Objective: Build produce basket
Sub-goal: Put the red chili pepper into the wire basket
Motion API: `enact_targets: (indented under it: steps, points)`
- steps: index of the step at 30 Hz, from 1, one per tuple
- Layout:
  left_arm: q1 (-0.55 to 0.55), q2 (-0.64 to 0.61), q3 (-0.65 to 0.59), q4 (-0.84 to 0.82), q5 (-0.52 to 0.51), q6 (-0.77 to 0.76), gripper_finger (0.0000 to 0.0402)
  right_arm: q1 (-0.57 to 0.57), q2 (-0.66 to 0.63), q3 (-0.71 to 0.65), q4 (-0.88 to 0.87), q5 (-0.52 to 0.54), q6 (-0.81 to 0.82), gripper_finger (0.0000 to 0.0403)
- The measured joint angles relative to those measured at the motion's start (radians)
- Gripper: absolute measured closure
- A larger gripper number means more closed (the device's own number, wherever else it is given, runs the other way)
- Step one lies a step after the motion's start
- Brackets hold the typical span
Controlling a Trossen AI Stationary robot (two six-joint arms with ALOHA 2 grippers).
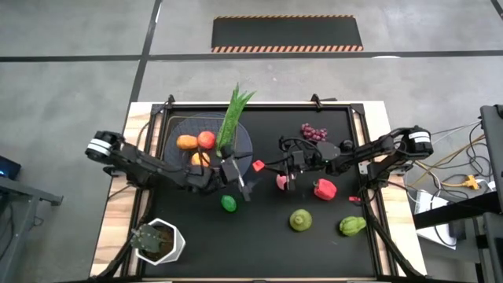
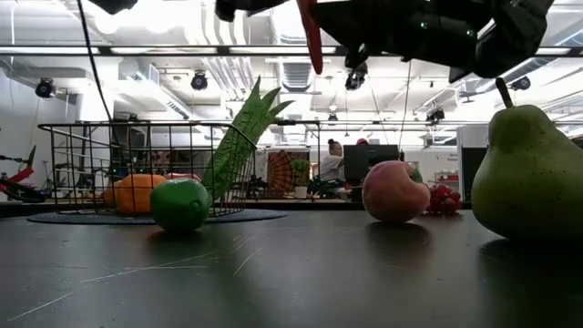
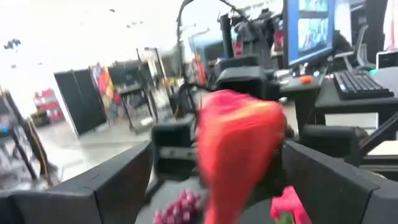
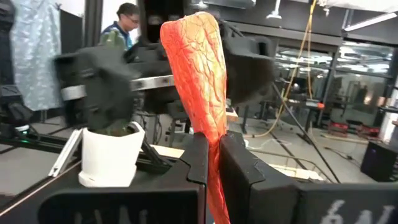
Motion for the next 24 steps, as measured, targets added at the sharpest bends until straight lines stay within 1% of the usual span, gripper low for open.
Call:
enact_targets:
  steps: [2, 4, 8, 11, 16, 18, 21, 24]
  points:
    - [-0.007, 0.030, -0.001, 0.072, 0.007, 0.060, 0.0073, -0.001, 0.000, 0.000, -0.003, 0.005, 0.000, 0.0390]
    - [-0.008, 0.050, -0.001, 0.131, 0.010, 0.082, 0.0087, 0.000, 0.000, 0.000, -0.004, 0.004, 0.000, 0.0390]
    - [-0.006, 0.050, -0.001, 0.139, 0.008, 0.083, 0.0133, 0.000, 0.000, 0.000, -0.018, 0.005, 0.000, 0.0390]
    - [-0.007, 0.041, -0.002, 0.141, 0.008, 0.081, 0.0187, -0.003, 0.001, -0.001, -0.029, 0.005, -0.001, 0.0390]
    - [-0.006, 0.040, -0.002, 0.140, 0.000, 0.080, 0.0304, -0.002, 0.001, -0.001, -0.044, 0.006, -0.014, 0.0383]
    - [-0.005, 0.040, -0.004, 0.141, -0.004, 0.081, 0.0342, -0.002, 0.001, -0.001, -0.045, 0.007, -0.008, 0.0367]
    - [-0.005, 0.040, -0.005, 0.138, -0.005, 0.081, 0.0346, -0.002, 0.001, -0.001, -0.048, 0.029, 0.008, 0.0327]
    - [-0.004, 0.040, -0.005, 0.134, -0.025, 0.081, 0.0346, -0.002, -0.002, -0.001, -0.056, 0.074, 0.012, 0.0276]
